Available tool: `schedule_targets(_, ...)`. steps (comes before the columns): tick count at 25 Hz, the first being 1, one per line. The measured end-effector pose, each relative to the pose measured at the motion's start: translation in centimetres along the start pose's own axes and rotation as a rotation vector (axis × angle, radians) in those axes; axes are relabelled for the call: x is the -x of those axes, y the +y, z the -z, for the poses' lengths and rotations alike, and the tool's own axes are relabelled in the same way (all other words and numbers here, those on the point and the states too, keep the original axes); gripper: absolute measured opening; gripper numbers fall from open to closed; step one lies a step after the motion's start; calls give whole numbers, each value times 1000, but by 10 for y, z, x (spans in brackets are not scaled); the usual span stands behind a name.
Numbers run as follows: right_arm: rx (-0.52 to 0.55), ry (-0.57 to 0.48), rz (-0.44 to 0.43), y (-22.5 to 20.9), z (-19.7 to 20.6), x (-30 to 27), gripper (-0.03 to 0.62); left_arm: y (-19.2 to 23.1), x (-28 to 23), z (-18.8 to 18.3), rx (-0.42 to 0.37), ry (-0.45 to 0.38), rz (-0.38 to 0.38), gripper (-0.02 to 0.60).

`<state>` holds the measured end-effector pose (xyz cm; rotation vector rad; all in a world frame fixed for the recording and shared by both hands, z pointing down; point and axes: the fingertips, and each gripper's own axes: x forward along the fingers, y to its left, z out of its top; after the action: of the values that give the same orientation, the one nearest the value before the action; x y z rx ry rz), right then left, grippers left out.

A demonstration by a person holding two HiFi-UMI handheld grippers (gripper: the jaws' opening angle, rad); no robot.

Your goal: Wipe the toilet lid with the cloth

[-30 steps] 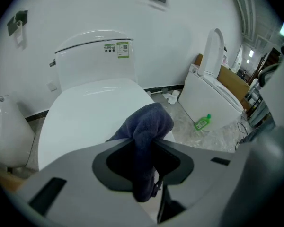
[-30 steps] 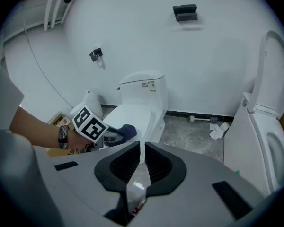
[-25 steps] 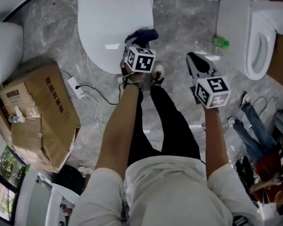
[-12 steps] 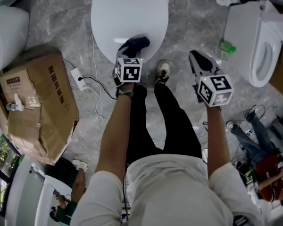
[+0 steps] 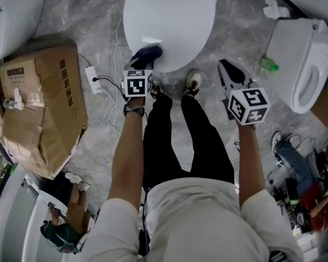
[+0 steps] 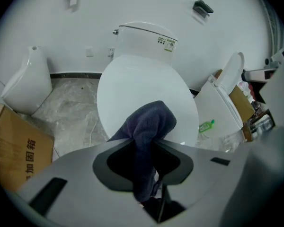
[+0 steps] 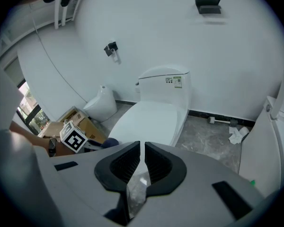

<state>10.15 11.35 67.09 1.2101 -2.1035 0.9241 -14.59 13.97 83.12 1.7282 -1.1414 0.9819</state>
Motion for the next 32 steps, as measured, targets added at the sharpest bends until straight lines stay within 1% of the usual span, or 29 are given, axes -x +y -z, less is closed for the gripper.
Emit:
schedule_targets(3,3,-4,-2,-1,0,2,49,-19,-1,15,48,16,43,98)
schedule_targets(7,-1,-10,8,-10,8,11,49,-55,-8,20,64,23,85,97)
schedule_targets(10,-13,-10,28,-21,19,24,49,-92,-19,21,42,33,130,97)
schedule_targets(13,-31,-13,55,-36,27,42,49,-122,-29,15,16,32,157,95)
schedule_targets(18,-70,-27,114,-66,41,74,49,-166,-35,-5,-74,-5,189,95)
schedule_targets(22,-101,-41,141,-76,44,98,49,-196,-17,-31,-140,-76,230,95)
schedule_targets(24,-106,-54,149,-74,36,109,49,-204,-1,-44,-185,-121,238,95)
schedule_targets(27,-80,-87,147,-65,9,122,49,-204,35,-68,-231,-196,243,95)
schedule_targets(30,-18,-124,151,-54,-27,137,49,-201,78,-94,-272,-265,246,95)
schedule_targets(32,18,-157,148,-43,-51,149,49,-197,108,-110,-285,-307,249,95)
